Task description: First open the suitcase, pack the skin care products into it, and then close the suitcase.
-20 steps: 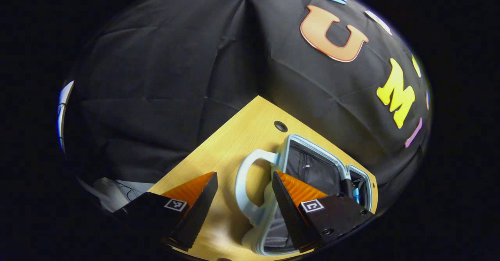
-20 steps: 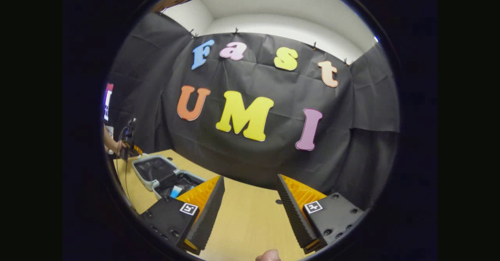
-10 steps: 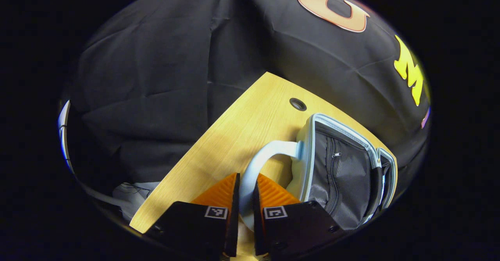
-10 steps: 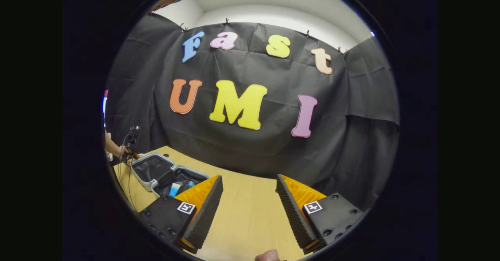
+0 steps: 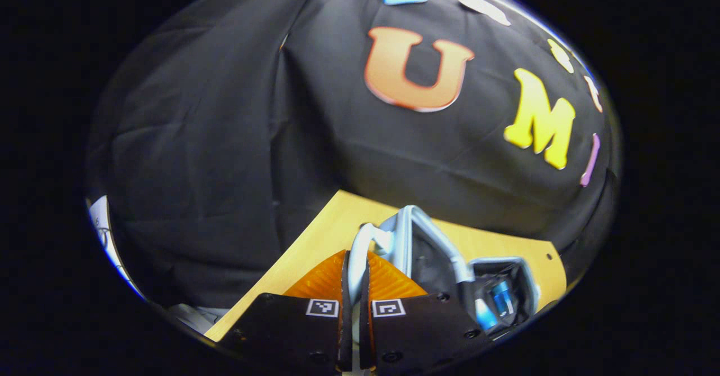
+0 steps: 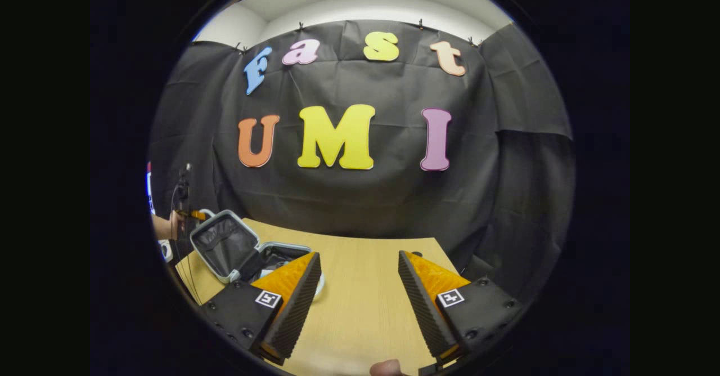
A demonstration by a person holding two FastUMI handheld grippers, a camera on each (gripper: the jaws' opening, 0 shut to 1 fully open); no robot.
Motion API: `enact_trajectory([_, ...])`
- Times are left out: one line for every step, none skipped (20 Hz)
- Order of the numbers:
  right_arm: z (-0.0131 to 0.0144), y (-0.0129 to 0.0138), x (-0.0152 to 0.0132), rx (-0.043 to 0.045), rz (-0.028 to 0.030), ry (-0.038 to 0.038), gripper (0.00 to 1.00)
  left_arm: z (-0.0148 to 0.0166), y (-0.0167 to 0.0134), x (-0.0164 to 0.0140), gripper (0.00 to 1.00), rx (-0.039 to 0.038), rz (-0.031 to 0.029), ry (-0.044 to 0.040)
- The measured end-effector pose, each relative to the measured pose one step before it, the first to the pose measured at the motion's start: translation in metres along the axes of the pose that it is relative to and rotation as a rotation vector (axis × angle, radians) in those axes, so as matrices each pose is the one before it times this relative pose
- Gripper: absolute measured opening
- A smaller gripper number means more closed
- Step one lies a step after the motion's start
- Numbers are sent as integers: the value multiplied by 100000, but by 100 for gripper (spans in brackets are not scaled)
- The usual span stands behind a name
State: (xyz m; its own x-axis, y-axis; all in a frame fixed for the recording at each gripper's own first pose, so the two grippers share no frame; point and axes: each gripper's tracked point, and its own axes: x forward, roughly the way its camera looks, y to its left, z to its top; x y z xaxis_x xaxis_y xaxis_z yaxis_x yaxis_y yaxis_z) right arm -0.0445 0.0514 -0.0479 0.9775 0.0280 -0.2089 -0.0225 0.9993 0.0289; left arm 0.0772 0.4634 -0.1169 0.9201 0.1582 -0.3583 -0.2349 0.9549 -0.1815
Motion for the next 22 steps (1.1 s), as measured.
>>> enact_trajectory([-54, -48, -134, 1634, 610, 296, 82, 1437, -2387, -1168, 8, 1042, -1868, -2994])
enact_trajectory([3, -145, -8, 1493, 657, 269, 82, 1008, -2406, -991, 7, 877, -2004, -2231])
enact_trajectory([43, -85, -223, 894, 469, 250, 82, 568, -2493, -497, 7, 365, -1116, -1237])
enact_trajectory([237, -474, -118, 236, -58, -378, 82, 289, -2292, -375, 7, -107, -682, -1196])
enact_trajectory([336, -470, -173, 206, -281, -824, 82, 235, -1868, -403, 7, 138, 966, -534])
enact_trajectory([366, -472, -126, 247, -421, -926, 82, 134, -1338, -377, 7, 683, 2983, -1473])
enact_trajectory([213, -591, -157, 378, -566, -528, 82, -42, -1118, -684, 7, 256, 2721, -1178])
enact_trajectory([97, -643, -245, 379, -576, -271, 82, -86, -1392, -587, 7, -152, 790, -979])
enact_trajectory([163, -722, -242, 311, -798, -151, 82, -85, -1356, -476, 7, -151, 242, -748])
enact_trajectory([159, -773, -169, 148, -750, -122, 82, -57, -1200, -104, 7, 355, -121, -153])
enact_trajectory([174, -690, -117, 103, -698, -323, 82, 90, -1307, -48, 7, -196, -378, -231])
enact_trajectory([222, -795, -106, 100, -660, -335, 82, 277, -917, 161, 7, -335, -766, -285])
enact_trajectory([226, -627, -81, 241, -471, -251, 82, 22, -626, 237, 7, 419, -118, 411])
enact_trajectory([170, -620, -7, 104, -493, -314, 82, 76, -363, 320, 7, 698, 436, 287])
enact_trajectory([163, -575, 14, -10, -315, -196, 82, 111, -118, 187, 7, 643, 352, 661])
enact_trajectory([118, -617, 7, 259, -435, -213, 82, 18, 71, 90, 7, -74, 546, 607])
enact_trajectory([-52, -421, 84, 541, -128, 271, 82, 162, 197, 212, 7, 16, 761, 767])
enact_trajectory([-192, -394, 6, 544, -141, 649, 82, 138, 87, 197, 7, 638, 741, 750])
enact_trajectory([-274, -350, 85, 365, -187, 1005, 82, -8, -7, 221, 7, 1456, 590, 975])
enact_trajectory([-347, -330, 192, 354, -319, 1148, 82, 143, -6, 344, 7, 1367, 209, 421])
enact_trajectory([-322, -197, 114, 340, -59, 1264, 82, 318, -84, 408, 7, 909, -128, 313])
enact_trajectory([-242, -154, 116, -3, 63, 894, 82, 184, -14, 394, 7, 817, -140, 236])
